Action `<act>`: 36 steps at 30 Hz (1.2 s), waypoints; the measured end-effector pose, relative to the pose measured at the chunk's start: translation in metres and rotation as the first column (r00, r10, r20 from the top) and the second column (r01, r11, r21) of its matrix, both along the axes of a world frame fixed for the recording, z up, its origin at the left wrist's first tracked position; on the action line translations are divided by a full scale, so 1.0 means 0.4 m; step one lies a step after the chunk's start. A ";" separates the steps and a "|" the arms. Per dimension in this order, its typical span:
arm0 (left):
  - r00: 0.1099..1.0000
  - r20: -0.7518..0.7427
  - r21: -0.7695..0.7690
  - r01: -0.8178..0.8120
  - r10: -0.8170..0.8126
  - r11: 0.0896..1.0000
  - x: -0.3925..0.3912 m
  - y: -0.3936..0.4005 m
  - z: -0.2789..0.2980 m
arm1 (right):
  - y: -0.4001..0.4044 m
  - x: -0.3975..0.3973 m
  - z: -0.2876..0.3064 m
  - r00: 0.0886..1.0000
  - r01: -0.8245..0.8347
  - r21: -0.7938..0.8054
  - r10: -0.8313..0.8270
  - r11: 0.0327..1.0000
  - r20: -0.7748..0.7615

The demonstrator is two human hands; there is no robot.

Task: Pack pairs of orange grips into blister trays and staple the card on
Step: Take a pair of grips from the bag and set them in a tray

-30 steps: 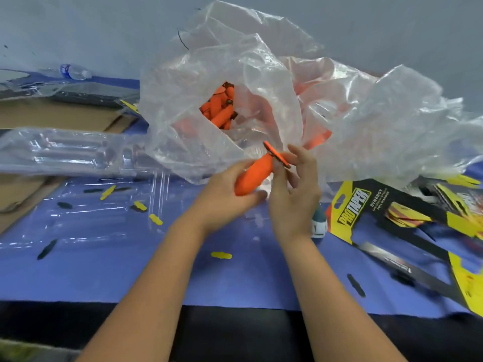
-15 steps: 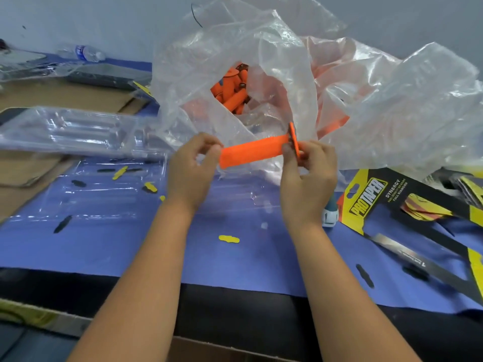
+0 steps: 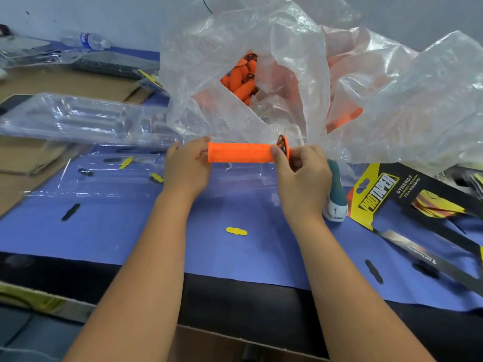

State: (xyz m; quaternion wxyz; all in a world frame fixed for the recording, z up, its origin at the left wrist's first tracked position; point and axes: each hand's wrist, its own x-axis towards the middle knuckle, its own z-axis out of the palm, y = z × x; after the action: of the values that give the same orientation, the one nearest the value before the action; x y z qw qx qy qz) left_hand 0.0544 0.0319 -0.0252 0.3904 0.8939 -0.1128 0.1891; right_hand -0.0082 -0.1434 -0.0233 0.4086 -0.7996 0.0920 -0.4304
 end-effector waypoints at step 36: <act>0.919 0.295 0.321 0.161 -0.260 0.933 -0.082 -0.174 0.025 | -0.110 -0.057 0.079 0.921 0.151 0.322 -0.252 0.934 0.297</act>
State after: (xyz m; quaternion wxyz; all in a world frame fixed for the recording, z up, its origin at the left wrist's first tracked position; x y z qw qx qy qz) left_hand 0.0216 -0.0376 -0.0151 0.2485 0.8789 -0.3002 0.2751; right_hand -0.0310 -0.1873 0.0084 0.4852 -0.6317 0.1670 -0.5811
